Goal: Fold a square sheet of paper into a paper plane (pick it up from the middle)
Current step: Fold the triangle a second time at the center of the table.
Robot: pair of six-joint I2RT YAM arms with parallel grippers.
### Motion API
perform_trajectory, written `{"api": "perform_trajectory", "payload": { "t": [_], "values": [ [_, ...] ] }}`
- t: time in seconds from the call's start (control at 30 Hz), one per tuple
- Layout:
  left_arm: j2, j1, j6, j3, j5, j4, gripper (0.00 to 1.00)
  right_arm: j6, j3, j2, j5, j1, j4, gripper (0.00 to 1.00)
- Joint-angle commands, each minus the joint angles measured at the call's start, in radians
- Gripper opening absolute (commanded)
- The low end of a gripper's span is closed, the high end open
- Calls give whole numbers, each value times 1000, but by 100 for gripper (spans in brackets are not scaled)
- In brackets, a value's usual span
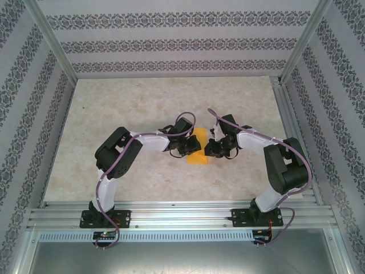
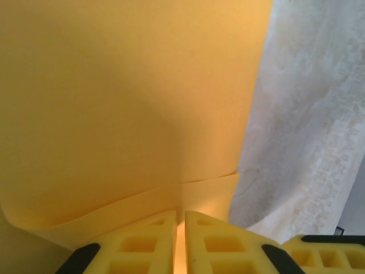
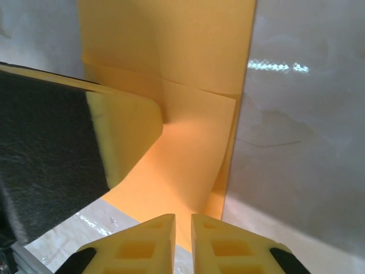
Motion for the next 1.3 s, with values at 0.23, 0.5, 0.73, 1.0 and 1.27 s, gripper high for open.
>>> {"api": "perform_trajectory", "payload": {
  "t": [0.23,0.5,0.73,1.0,1.27],
  "values": [
    [0,-12,1,-9,-8,25,15,40,-29,11,-97,29,104,7],
    [2,-12,0,-10,-9,24,15,45,-47,47,-70,29,89,9],
    [4,-10,12,1,-13,16,15,15,-59,112,22,23,38,9],
    [-8,22,75,-5,-54,3,15,-11,-66,140,110,24,-23,4],
    [6,71,147,-48,-79,92,15,-24,-67,155,128,22,-40,2]
  ]
}}
